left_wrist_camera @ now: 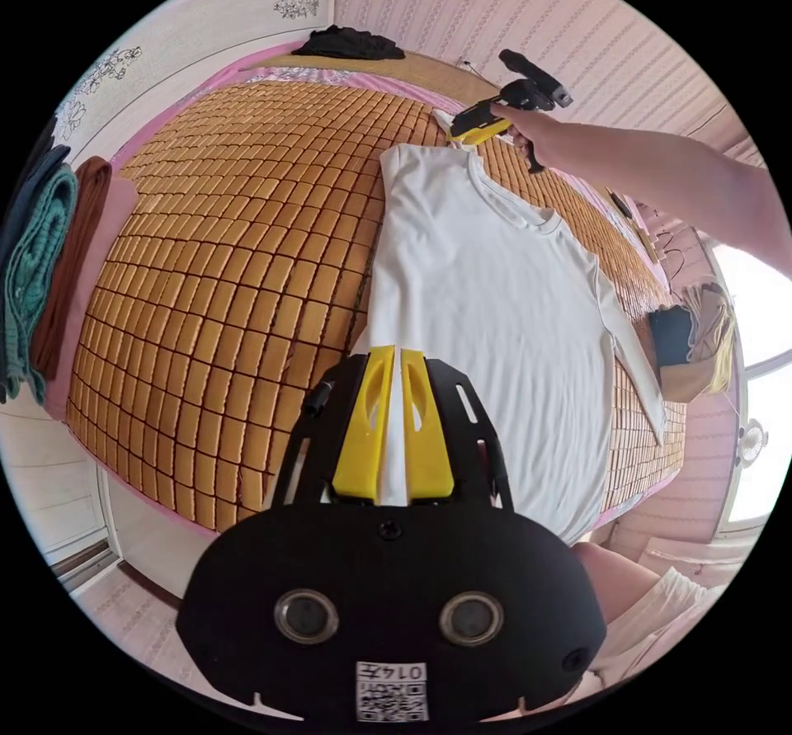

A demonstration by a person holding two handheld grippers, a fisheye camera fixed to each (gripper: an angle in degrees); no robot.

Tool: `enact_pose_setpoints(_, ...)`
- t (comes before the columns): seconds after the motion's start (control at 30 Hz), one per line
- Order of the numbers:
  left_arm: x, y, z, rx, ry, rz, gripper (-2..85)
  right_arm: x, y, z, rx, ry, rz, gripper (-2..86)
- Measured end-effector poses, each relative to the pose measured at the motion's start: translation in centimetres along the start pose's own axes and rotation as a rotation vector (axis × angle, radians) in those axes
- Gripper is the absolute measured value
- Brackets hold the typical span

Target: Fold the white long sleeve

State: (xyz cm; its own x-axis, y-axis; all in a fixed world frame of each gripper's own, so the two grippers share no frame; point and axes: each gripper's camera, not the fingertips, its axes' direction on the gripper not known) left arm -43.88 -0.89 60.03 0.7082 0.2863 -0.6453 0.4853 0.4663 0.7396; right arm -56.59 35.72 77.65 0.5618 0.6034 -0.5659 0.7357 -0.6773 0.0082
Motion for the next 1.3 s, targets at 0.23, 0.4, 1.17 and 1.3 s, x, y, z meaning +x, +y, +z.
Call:
enact_pose_setpoints(0.23,-0.4,2.1,-0.8,-0.062,-0.032,0.044,-0.6,-8.6,-5.4,-6.4,0.102,-0.165,-0.276,1.8)
enact_pose_setpoints(0.4,-2.5,4.5,-5.3,-0.014,0.066,-0.027,-0.7,-20.8,-4.4,-16.8,0.222,-0.594,-0.902,2.6)
enact_pose_setpoints(1.17,-17.3,2.6,-13.7,-0.135,-0.173,0.0,8.6,-24.4,-0.5,-19.2,0.065,0.099,-0.705,-0.8)
enact_pose_setpoints(1.3,-19.8,3.3,-16.5,-0.116,-0.169,-0.042,3.0,-22.9,-1.2,-21.7,0.091,0.098,-0.628,-0.9)
